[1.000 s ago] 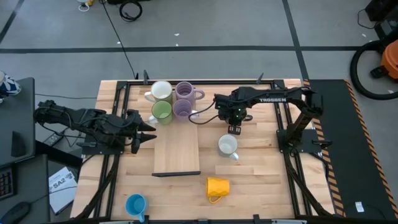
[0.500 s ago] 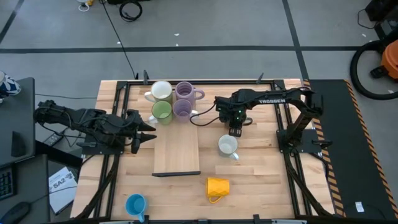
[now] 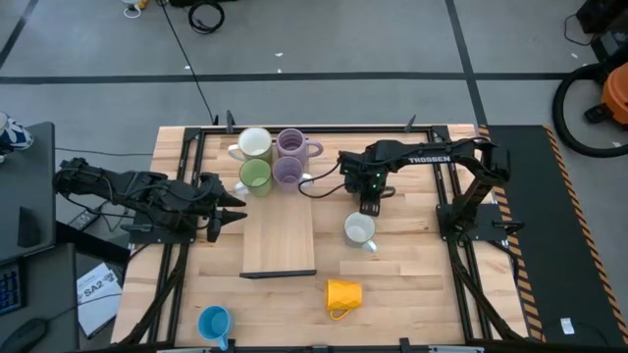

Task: Place coffee mugs
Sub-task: Put the blue patterned mug on the shelf

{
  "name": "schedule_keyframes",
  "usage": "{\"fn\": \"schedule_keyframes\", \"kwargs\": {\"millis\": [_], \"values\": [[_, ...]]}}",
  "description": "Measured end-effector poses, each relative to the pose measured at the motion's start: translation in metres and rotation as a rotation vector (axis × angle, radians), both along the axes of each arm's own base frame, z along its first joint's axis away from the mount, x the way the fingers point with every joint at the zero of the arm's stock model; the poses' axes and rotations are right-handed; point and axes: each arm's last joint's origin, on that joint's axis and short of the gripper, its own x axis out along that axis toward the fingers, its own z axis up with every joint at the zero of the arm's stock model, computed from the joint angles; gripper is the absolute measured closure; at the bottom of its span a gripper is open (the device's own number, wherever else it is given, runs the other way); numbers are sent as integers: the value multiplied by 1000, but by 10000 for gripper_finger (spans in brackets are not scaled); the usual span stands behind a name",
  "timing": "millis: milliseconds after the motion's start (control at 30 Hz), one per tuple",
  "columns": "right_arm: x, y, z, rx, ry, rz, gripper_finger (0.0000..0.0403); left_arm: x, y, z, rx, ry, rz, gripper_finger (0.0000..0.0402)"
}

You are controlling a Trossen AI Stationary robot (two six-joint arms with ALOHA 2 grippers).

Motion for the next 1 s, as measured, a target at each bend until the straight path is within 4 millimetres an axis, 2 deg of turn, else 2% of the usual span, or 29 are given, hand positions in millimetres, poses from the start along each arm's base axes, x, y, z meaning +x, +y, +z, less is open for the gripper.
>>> {"fn": "schedule_keyframes", "kwargs": {"millis": [167, 400, 600, 800, 900, 1000], "values": [[1, 0, 0, 5, -7, 1, 243, 0, 0, 0, 0, 0, 0, 230], [0, 0, 3, 5, 0, 3, 242, 0, 0, 0, 0, 0, 0, 230], [-8, 2, 43, -14, -65, 28, 241, 0, 0, 0, 0, 0, 0, 230], [-38, 7, 85, -110, -171, 25, 242, 0, 0, 0, 0, 0, 0, 230], [-59, 10, 95, -176, -199, 12, 241, 0, 0, 0, 0, 0, 0, 230], [-78, 12, 94, -237, -235, 15, 242, 0, 0, 0, 0, 0, 0, 230]]}}
